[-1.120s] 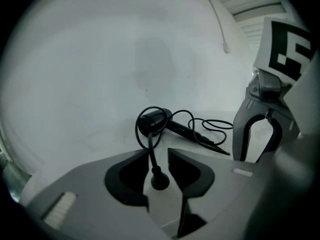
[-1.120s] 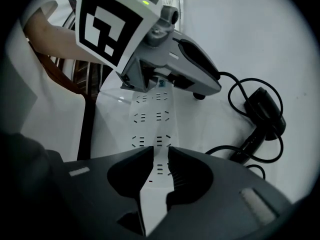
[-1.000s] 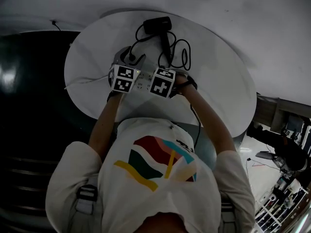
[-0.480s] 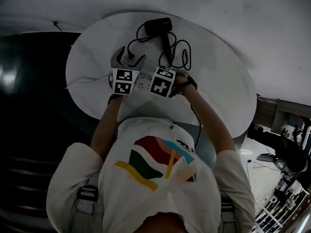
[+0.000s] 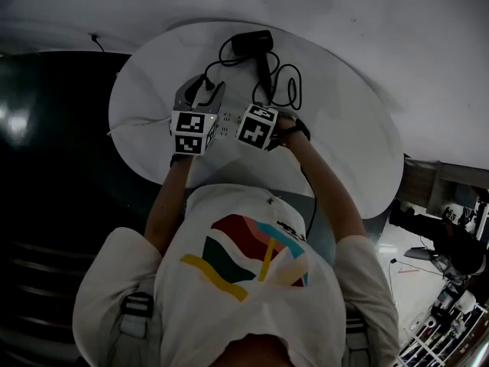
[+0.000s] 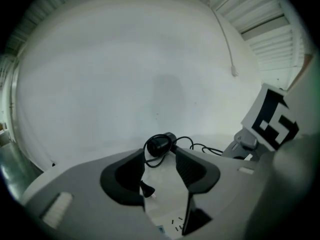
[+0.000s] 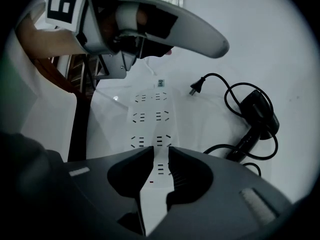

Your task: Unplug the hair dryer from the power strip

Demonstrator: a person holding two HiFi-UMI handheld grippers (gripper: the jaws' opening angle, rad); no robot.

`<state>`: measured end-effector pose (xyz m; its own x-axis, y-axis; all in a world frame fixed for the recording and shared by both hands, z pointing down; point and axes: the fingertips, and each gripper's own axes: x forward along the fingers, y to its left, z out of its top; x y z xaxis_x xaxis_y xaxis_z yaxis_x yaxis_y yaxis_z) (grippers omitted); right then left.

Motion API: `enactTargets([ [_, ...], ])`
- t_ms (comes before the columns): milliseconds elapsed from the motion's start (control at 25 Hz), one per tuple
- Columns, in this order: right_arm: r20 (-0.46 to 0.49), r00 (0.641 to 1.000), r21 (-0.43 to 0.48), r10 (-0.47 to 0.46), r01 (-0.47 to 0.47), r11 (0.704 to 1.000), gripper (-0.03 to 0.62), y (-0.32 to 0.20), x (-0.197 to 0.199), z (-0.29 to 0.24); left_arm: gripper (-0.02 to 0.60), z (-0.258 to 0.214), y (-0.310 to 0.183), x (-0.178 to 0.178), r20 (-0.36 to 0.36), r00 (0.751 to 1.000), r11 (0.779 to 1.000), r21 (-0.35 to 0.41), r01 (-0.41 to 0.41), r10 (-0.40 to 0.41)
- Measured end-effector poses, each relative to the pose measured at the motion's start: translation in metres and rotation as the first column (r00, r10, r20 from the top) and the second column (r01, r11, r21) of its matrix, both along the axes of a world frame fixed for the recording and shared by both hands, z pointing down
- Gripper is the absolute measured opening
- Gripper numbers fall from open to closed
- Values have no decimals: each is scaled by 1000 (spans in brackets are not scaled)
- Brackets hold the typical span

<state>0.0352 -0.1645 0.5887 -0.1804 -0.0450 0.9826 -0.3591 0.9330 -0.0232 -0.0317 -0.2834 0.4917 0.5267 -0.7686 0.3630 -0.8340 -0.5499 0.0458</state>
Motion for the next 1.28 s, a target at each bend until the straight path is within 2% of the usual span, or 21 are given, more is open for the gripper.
enactTargets([
  [200,49,996,15,68,-69,998,106,-2,2,0,167,-30,11,2,-67,998,999,33,11,-9],
  [240,65,995,23,77,-79,997,104,-2,3,0,136,-37,13,0,-71,997,999,45,21,-18],
  [320,85,992,33,91,-94,995,103,-1,4,0,3,-52,17,-3,-68,997,996,79,45,-40],
  [520,64,995,54,75,-78,995,91,3,1,-3,0,-107,29,-4,-129,991,985,162,66,-46],
  [640,62,996,71,65,-69,995,60,5,-1,-3,0,-130,33,-3,-134,990,976,204,73,-46],
  [760,49,998,96,48,-53,994,66,7,0,-3,0,-141,35,-1,-132,990,971,229,77,-47],
  [840,55,998,131,42,-49,990,55,5,-2,-10,0,-150,38,-3,-141,989,962,258,90,-54],
  [920,82,996,196,48,-63,979,12,-4,-5,-23,0,-163,42,-9,-159,985,946,305,113,-66],
  [1000,128,990,276,60,-94,957,12,-15,-8,-43,0,-175,45,-14,-170,983,933,336,129,-75],
  [1080,206,974,364,91,-162,917,12,-28,-11,-72,0,-186,48,-17,-175,981,926,352,138,-79],
  [1160,305,945,446,119,-253,858,12,-41,-14,-110,0,-195,52,-21,-182,980,920,365,146,-84],
  [1280,462,878,538,127,-391,747,12,-55,-17,-178,0,-204,57,-23,-172,981,909,389,148,-86],
])
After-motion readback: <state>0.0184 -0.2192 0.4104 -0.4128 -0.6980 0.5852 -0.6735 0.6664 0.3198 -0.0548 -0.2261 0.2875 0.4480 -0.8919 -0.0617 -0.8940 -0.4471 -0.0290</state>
